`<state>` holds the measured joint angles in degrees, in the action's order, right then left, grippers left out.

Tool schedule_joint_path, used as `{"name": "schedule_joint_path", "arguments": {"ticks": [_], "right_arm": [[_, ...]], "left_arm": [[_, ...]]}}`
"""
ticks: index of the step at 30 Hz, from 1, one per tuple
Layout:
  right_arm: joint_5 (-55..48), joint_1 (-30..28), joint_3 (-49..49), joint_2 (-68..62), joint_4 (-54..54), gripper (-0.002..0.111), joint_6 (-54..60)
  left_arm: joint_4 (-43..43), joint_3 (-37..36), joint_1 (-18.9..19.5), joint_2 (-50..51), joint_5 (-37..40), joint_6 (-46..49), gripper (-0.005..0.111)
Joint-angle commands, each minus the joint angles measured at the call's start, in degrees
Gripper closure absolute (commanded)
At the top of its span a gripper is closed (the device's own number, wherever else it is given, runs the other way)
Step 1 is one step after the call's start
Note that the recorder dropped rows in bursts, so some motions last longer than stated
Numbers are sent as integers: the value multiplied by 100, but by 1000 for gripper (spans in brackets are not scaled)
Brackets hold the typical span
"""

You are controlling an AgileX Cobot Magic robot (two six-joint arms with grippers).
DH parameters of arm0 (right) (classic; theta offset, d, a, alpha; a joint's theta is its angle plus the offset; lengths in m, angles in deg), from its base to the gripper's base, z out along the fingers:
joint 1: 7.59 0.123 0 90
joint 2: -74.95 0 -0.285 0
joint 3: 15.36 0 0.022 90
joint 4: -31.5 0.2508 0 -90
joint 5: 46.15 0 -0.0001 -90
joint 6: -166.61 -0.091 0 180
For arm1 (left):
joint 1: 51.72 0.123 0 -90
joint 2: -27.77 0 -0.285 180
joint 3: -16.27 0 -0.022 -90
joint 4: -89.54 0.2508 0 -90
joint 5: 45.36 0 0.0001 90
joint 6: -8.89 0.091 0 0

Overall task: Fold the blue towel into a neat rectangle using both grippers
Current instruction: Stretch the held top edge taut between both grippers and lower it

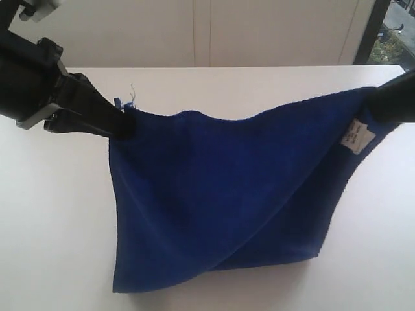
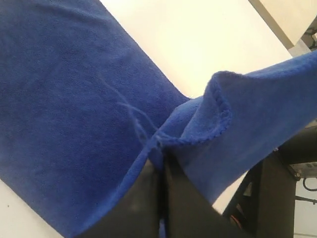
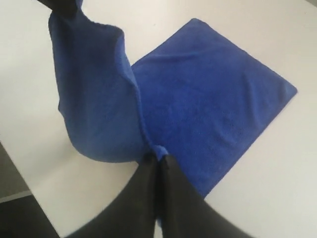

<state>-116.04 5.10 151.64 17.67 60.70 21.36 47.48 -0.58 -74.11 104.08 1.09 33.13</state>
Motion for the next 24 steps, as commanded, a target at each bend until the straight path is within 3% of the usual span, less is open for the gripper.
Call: {"name": "schedule_joint_path", "arguments": {"ticks": [1, 5, 9, 24], "right_arm": [[-7, -2, -136, 369, -36, 108, -223], [-7, -2, -748, 305, -76, 108, -119], [-7, -2, -761, 70, -76, 108, -34], [2205, -2, -761, -1758, -76, 108, 444]], "left_arm": [[-80, -35, -6, -55, 366, 20, 107], [-69, -45, -6, -55, 262, 20, 107], [-69, -167, -6, -55, 62, 209, 107], [577, -167, -6, 209, -1503, 362, 107]]}}
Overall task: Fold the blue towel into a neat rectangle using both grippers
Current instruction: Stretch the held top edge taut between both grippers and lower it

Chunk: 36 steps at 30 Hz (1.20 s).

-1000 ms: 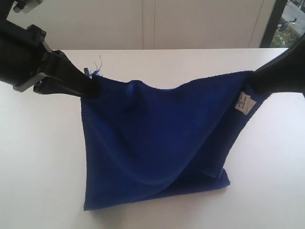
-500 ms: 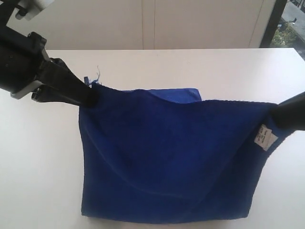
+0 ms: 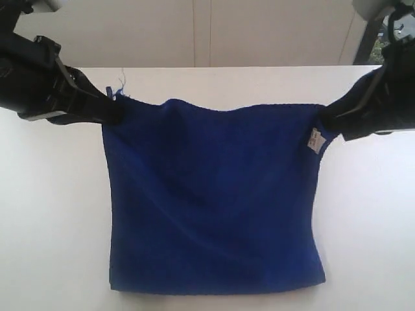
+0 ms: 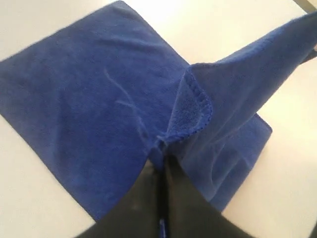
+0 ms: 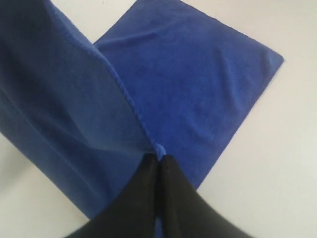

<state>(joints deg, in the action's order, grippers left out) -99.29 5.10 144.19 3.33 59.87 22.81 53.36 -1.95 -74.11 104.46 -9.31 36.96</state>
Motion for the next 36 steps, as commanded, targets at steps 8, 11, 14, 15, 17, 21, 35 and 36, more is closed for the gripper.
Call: {"name": "schedule_joint_path", "arguments": {"ticks": [8, 11, 14, 15, 17, 21, 35, 36], "right_arm": [[1776, -2, 7, -1083, 7, 108, 897], [1896, -2, 143, -1334, 7, 108, 897], [2131, -2, 408, -1680, 7, 108, 897], [2198, -2, 502, -1806, 7, 108, 897], [2251, -2, 599, -1967, 7, 108, 897], [2341, -2, 810, -2290, 7, 108, 897], [2793, -2, 1457, -3134, 7, 108, 862], [2836, -2, 1471, -3163, 7, 108, 862]], "left_arm": [[-74, -30, -6, 946, -1416, -22, 107], [-74, -30, -6, 1099, -1725, 0, 107], [-74, -30, -6, 1297, -2217, 13, 107], [-74, -30, -6, 1386, -2327, 13, 107], [-74, -30, -6, 1521, -2465, 13, 107], [-83, -6, -6, 1703, -2791, 1, 107], [31, 1090, 332, 2652, -2768, 15, 107], [31, 1118, 346, 2716, -2755, -1, 107]]}}
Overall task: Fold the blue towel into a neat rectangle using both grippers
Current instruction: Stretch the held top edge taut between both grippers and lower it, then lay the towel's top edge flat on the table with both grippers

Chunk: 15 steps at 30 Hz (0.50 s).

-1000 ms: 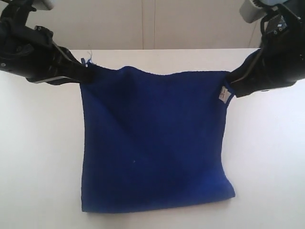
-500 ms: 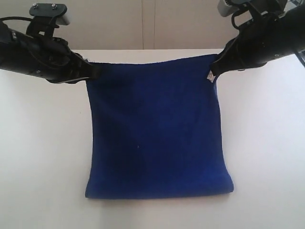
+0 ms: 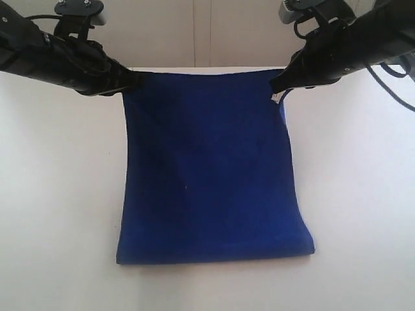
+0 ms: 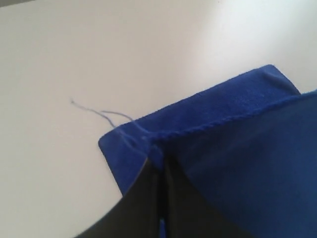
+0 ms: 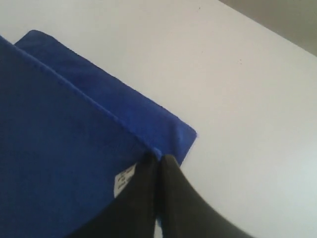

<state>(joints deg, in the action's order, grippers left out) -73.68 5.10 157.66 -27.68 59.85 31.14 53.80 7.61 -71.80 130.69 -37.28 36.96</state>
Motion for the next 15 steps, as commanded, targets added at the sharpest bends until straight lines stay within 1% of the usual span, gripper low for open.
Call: {"name": "schedule_joint_path", "arguments": {"ticks": [1, 15], "right_arm": [[299, -2, 133, -117, 9, 108, 29], [1185, -2, 133, -1147, 9, 108, 50]], "left_arm": [[-12, 188, 136, 163, 50, -1, 107], [-12, 655, 136, 1252, -419, 34, 107]]}}
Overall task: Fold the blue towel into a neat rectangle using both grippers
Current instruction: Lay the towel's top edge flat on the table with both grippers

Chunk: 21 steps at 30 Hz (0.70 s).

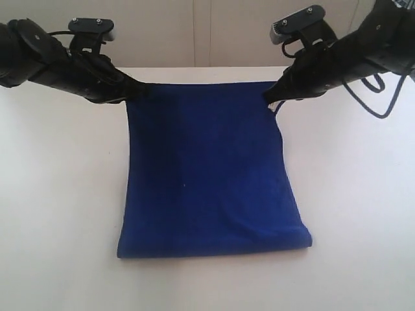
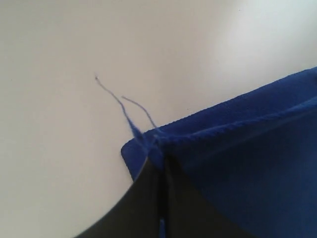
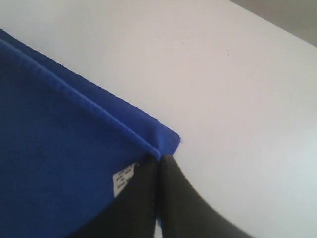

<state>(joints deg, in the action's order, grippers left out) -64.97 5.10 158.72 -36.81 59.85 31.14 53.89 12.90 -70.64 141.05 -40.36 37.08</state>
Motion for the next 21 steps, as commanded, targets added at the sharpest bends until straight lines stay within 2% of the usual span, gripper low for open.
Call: {"name": "schedule_joint_path", "arguments": {"ticks": [1, 8, 21], "right_arm": [[374, -2, 28, -297, 9, 108, 50], [563, -2, 92, -613, 20, 108, 68], [1016, -2, 221, -1159, 20, 108, 78]], "left_arm": [[-22, 173, 20, 296, -110, 22, 107], [-9, 374, 20, 699, -629, 32, 107], [-9, 386, -14, 1231, -1101, -59, 107]]}}
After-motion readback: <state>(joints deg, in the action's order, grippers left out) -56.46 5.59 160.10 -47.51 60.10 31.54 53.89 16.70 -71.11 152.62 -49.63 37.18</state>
